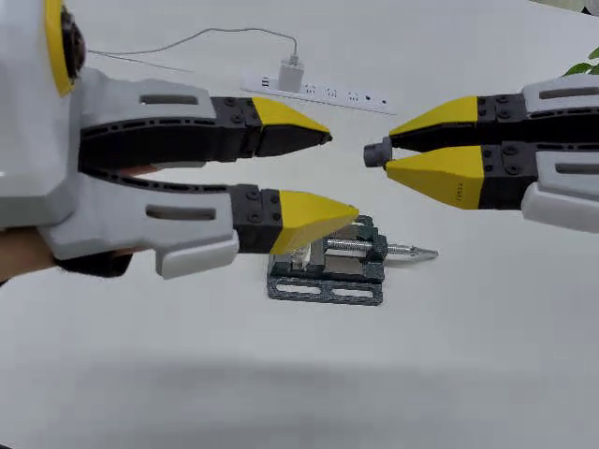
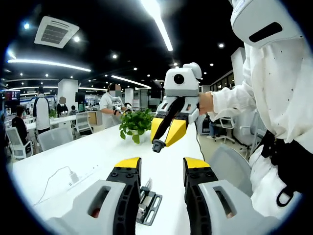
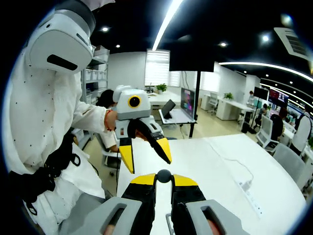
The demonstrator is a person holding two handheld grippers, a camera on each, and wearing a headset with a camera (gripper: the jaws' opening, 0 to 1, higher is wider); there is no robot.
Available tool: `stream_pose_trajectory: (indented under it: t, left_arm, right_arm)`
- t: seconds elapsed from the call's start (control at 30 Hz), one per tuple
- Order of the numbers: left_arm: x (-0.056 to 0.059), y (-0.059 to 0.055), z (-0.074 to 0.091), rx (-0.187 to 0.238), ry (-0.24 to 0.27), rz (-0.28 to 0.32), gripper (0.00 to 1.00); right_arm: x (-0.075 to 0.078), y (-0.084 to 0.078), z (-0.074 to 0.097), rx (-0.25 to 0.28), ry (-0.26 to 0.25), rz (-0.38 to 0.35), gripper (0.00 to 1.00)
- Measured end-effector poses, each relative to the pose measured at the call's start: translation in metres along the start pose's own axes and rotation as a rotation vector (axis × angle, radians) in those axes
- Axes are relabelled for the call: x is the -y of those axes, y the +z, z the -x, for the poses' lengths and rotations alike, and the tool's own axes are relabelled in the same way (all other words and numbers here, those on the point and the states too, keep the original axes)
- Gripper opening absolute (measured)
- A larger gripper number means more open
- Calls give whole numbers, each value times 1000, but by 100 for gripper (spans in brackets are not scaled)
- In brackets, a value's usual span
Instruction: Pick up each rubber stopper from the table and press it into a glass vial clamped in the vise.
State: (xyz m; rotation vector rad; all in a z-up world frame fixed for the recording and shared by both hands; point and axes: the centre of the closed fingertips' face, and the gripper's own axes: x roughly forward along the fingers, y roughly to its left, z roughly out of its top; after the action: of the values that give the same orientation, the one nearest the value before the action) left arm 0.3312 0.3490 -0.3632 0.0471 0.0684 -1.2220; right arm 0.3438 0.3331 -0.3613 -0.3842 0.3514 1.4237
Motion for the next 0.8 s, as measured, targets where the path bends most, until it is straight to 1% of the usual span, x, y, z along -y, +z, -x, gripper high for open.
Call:
stream_pose_trajectory:
  t: [0.1, 0.13, 0.2, 0.23, 0.3, 0.37, 0.43, 0.47, 0.5, 0.53, 0.57, 0.63, 0.7, 0.73, 0.8]
  left_arm:
    - [-3, -14, 2, -18, 17, 8, 40]
    - [-4, -22, 3, -30, 25, 15, 42]
    - [-5, -31, 4, -43, 32, 24, 46]
    - [-5, -38, 5, -55, 36, 30, 49]
    - [-7, -48, 7, -63, 53, 32, 56]
    - [-9, -55, 8, -67, 62, 43, 62]
    - [-10, -65, 10, -81, 70, 50, 64]
    - [-10, -73, 11, -101, 73, 57, 65]
    - [-9, -76, 10, -109, 70, 60, 67]
    - [-9, -80, 10, -113, 69, 59, 70]
    - [-8, -86, 10, -126, 69, 55, 73]
    - [-6, -96, 9, -154, 62, 54, 77]
    - [-5, -103, 10, -166, 61, 61, 77]
    - [-5, -107, 10, -172, 63, 67, 78]
    - [-5, -113, 10, -182, 64, 72, 81]
  right_arm:
    - [8, -12, -7, -53, 1, -14, 5]
    - [12, -18, -10, -78, 5, -22, 5]
    - [17, -26, -15, -110, 3, -28, 5]
    - [20, -32, -19, -136, 12, -36, 5]
    - [24, -41, -27, -169, 21, -35, 5]
    - [28, -49, -33, -199, 27, -39, 5]
    - [33, -60, -41, -241, 34, -48, 5]
    - [36, -67, -46, -272, 39, -48, 5]
    - [38, -71, -49, -293, 40, -48, 5]
    - [40, -76, -51, -314, 39, -42, 5]
    - [41, -84, -55, -351, 50, -33, 5]
    - [44, -93, -63, -384, 53, -33, 5]
    - [46, -101, -67, -427, 61, -25, 5]
    - [49, -109, -70, -463, 57, -5, 5]
    - [50, -118, -75, -501, 69, 17, 5]
